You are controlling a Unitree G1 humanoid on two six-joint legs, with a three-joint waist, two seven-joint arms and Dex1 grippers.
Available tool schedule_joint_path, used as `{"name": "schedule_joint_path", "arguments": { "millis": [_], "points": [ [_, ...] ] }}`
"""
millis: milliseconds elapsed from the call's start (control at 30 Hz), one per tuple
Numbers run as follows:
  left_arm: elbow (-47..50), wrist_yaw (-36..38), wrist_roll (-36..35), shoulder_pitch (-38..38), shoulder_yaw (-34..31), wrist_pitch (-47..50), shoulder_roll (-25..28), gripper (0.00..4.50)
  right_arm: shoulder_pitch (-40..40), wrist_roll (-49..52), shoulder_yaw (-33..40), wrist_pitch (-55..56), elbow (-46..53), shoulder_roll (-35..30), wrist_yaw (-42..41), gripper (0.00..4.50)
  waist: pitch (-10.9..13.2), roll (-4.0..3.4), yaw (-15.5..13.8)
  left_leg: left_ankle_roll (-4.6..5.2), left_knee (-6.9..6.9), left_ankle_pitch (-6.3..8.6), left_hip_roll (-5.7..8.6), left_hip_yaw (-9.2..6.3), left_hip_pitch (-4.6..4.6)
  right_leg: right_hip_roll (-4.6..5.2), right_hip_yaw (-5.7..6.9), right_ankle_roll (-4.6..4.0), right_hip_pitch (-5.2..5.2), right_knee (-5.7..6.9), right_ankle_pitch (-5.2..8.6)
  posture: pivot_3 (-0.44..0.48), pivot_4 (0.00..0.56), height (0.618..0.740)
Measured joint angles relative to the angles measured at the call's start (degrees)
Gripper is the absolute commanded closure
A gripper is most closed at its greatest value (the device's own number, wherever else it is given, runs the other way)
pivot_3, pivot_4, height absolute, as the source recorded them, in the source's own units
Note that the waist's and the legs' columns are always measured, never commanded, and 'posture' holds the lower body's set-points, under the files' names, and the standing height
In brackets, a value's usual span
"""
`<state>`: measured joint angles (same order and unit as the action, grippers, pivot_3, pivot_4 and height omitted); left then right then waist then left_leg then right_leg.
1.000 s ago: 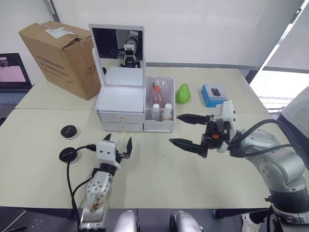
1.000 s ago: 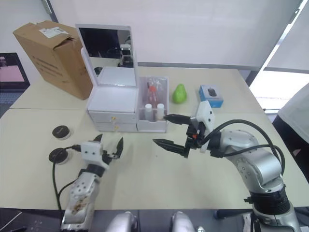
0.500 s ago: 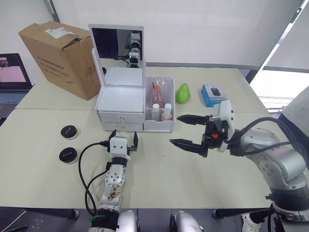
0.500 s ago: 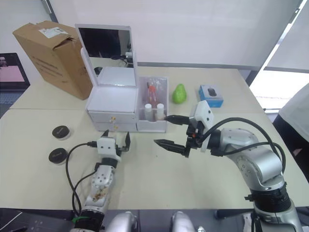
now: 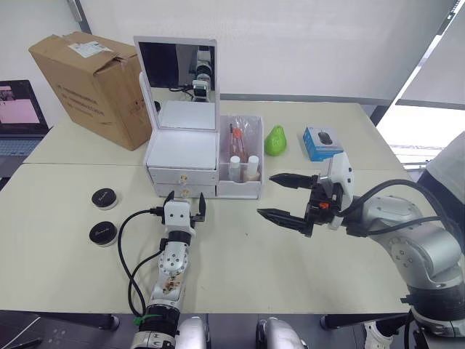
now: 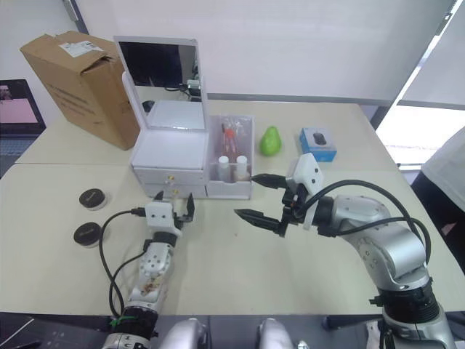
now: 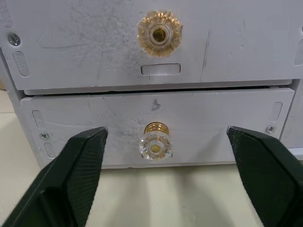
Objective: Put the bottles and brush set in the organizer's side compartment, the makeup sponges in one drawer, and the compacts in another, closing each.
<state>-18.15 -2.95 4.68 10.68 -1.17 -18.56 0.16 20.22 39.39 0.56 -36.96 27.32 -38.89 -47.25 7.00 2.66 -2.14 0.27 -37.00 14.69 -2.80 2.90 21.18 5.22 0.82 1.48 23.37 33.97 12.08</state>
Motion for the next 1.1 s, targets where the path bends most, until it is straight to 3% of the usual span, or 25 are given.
{"name": "schedule_joint_path", "arguments": {
  "millis": [233,300,633,833,1100],
  "points": [
    [-0.1,0.2,-0.5,0.1,0.0,0.1,0.1,3.54,-0.5,0.2,0.5,-0.6,0.9,0.0,0.6,0.0,0.0,0.0,0.0,0.0,0.0,0.0,0.0,0.0,0.0,0.01,0.01,-0.03,0.0,0.0,0.02,0.0,0.15,0.74],
    [-0.1,0.2,-0.6,0.1,0.0,0.1,0.1,3.95,-0.6,0.2,0.5,-0.8,1.2,0.0,1.0,0.0,0.0,0.0,0.0,0.0,0.0,0.0,0.0,0.0,0.0,0.0,0.01,-0.03,0.0,-0.01,0.02,0.0,0.15,0.74],
    [2.4,2.1,-0.9,-1.6,0.2,1.5,1.2,3.95,-0.6,1.3,1.0,-1.9,2.1,0.0,1.7,0.0,0.0,-0.01,0.1,0.0,0.01,0.0,-0.02,0.0,-0.01,0.0,0.01,-0.11,0.01,-0.01,0.08,0.0,0.15,0.74],
    [14.5,8.0,-1.1,-13.6,3.2,2.4,5.4,3.95,-1.5,1.3,1.2,-2.0,2.5,-0.4,1.7,0.0,0.0,-0.1,0.2,-0.01,0.03,0.01,-0.07,0.05,-0.02,0.07,-0.01,-0.28,0.06,-0.04,0.2,0.0,0.15,0.74],
    [29.8,10.2,-0.6,-26.6,4.6,8.1,8.4,3.95,-1.5,1.3,2.1,-2.1,2.5,-1.9,1.3,0.0,0.1,-0.17,0.0,-0.03,0.08,0.02,-0.07,0.12,0.24,0.2,-0.02,-0.26,0.64,-0.04,0.22,0.0,0.15,0.74]
  ]
}}
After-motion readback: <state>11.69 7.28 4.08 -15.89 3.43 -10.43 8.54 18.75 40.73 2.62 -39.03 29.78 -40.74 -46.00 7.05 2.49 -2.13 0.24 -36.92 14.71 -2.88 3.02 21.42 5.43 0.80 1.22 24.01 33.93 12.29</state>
